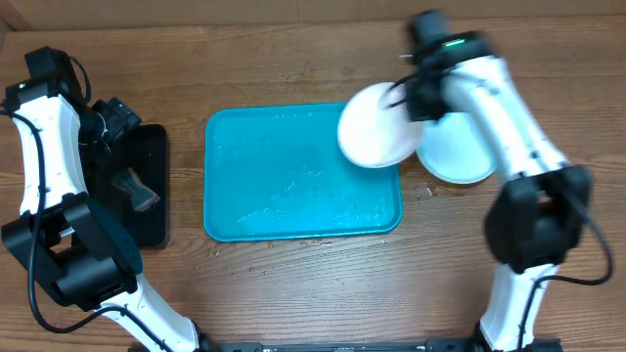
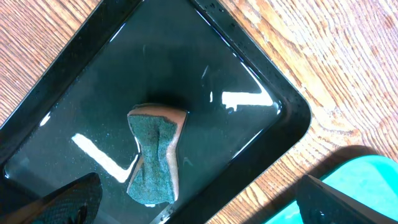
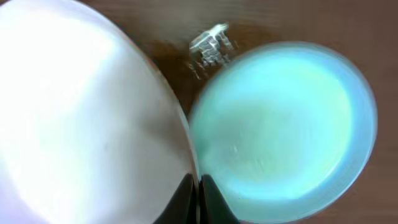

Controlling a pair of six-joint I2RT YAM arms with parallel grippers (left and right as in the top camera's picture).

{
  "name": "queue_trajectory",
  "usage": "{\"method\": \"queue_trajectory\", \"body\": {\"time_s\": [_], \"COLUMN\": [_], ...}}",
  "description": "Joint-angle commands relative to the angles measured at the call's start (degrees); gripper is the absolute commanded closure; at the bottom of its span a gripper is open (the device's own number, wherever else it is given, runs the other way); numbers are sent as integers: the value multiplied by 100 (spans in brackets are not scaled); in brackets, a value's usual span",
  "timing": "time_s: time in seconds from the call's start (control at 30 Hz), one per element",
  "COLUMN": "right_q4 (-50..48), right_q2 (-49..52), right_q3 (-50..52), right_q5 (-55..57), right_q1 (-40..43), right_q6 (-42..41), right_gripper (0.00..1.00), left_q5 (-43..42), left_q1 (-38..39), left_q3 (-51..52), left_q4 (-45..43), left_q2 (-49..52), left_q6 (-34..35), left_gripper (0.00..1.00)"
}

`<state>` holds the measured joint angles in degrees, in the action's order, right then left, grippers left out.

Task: Clean dirty plates on tray and stack at the side
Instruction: 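Carry the plate right and stack it on the plate pile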

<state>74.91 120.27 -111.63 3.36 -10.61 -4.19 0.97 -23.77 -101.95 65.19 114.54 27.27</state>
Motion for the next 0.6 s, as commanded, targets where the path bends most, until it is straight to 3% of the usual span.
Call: {"method": "queue_trajectory", "body": {"time_s": [0.0,0.23,0.4,0.57], "right_q4": [299,564,-48,-885], "right_q2": [-234,-234,-229,-229], "right_q3": [-15,367,1088,1801], "right_q5": [-2522,-2406,-1565,-1451], "right_q1": [855,2234,2675,2903], "right_q6": [404,763,426,70], "right_gripper": [96,96,96,96], "left_q5": [-59,-61,-103,-103], "left_q1": [-20,-20,-20,-20], "left_q3": [-107,-107,-107,-107], "left_q4": [13,13,13,15], "left_q2": [-142,-142,-142,-142], "left_q6": [20,20,20,20], "left_gripper": [0,0,0,0]}}
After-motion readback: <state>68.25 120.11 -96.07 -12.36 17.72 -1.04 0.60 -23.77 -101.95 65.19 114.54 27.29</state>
